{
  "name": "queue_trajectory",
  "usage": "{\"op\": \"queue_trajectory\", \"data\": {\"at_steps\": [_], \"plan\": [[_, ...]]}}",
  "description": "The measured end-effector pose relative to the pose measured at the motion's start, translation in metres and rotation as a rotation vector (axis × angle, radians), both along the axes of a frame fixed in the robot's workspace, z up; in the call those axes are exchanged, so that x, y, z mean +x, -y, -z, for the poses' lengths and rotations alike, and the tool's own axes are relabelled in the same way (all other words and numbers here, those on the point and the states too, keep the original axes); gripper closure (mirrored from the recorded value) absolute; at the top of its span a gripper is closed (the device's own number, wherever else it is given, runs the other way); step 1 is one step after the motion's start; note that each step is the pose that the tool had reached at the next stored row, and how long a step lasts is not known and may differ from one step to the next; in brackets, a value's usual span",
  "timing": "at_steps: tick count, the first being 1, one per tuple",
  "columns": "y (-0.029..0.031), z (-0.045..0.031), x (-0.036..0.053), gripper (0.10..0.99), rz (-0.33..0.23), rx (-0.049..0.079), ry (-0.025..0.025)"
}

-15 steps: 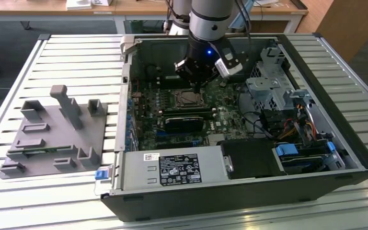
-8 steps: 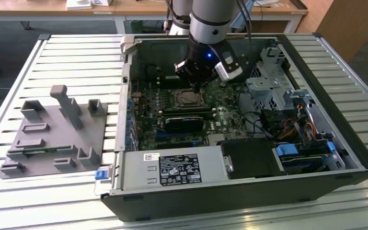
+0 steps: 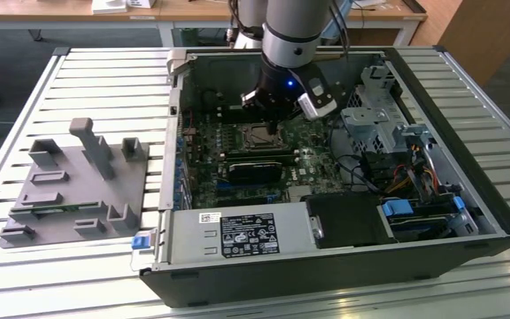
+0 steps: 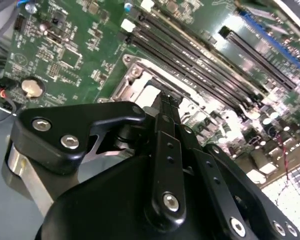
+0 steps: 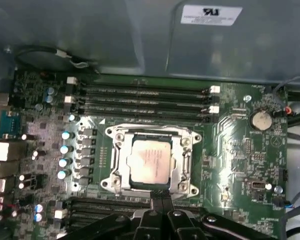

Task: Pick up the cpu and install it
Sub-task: 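Install the second cpu locking lever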

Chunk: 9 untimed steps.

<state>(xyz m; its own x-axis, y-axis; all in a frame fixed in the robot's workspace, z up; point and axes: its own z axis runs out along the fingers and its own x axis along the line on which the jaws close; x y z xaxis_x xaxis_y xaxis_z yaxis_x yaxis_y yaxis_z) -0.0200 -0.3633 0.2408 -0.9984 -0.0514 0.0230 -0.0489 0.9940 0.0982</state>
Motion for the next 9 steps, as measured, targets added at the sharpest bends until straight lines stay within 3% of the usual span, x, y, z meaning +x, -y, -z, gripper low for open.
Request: {"op": "queue_trajectory", "data": {"at_steps": [3, 9], "plan": [[0.0023, 0.0004, -0.0070, 0.980, 0.000, 0.000, 0.0000], [0.0149, 0.0013, -0.0100, 0.980, 0.000, 0.000, 0.0000]]}}
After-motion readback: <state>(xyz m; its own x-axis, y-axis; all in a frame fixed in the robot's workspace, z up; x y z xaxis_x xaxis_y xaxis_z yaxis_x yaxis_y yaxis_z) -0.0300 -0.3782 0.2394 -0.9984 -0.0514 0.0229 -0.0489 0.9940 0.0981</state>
